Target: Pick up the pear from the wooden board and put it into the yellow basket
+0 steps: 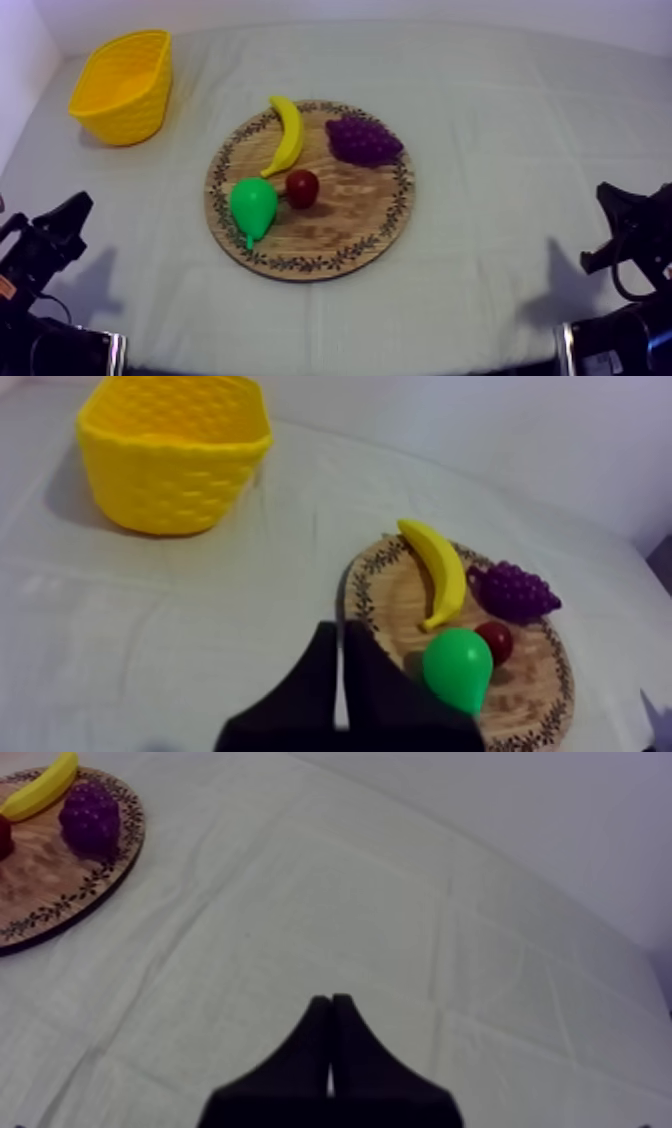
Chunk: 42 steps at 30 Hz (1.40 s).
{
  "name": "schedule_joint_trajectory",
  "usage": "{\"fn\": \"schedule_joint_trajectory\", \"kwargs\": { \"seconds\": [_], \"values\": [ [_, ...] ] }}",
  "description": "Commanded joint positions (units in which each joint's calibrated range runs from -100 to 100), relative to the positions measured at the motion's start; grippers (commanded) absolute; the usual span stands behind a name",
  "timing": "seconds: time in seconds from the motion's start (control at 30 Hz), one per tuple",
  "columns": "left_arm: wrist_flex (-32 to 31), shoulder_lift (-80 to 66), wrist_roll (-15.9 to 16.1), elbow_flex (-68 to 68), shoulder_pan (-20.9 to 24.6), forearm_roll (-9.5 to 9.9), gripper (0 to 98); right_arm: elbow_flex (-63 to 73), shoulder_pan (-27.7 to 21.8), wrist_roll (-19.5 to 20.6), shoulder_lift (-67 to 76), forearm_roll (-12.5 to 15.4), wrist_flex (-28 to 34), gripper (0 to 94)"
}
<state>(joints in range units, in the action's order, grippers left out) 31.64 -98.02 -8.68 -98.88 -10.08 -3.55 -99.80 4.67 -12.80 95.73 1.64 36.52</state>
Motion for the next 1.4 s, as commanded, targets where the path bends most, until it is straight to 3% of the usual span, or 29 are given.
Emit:
{"fn": "schedule_joint_trajectory", "kwargs": {
  "seconds": [0.0,0.1,0.2,0.43,0.6,0.97,1.17,1.37],
  "values": [
    [-0.04,2.17,2.33,0.43,-1.25,-2.32,0.0,0.02,0.00,-0.02,0.03,-0.01,0.02,0.2],
    [0.21,6.73,4.39,1.72,-2.15,-4.95,0.0,0.02,0.00,-0.02,0.03,-0.01,0.02,0.2],
    [2.67,11.59,5.49,4.91,-2.20,-6.38,0.0,0.02,0.00,-0.02,0.03,-0.01,0.02,0.2],
    [12.89,24.09,8.59,16.76,-1.57,-7.00,0.0,0.02,0.00,-0.02,0.03,-0.01,0.02,0.2],
    [22.67,34.02,8.98,26.84,-0.21,-6.97,0.0,0.02,0.00,-0.02,0.03,-0.01,0.02,0.2],
    [42.14,57.14,2.88,49.22,1.56,-7.15,0.0,0.02,0.00,-0.02,0.03,-0.01,0.02,0.2],
    [49.66,69.49,-0.94,60.63,-1.53,-4.57,0.0,0.02,0.00,-0.02,0.03,-0.01,0.02,0.2],
    [53.07,80.21,-3.30,71.40,-6.20,-2.18,0.0,0.02,0.00,-0.02,0.03,-0.01,0.02,0.2]
  ]
}}
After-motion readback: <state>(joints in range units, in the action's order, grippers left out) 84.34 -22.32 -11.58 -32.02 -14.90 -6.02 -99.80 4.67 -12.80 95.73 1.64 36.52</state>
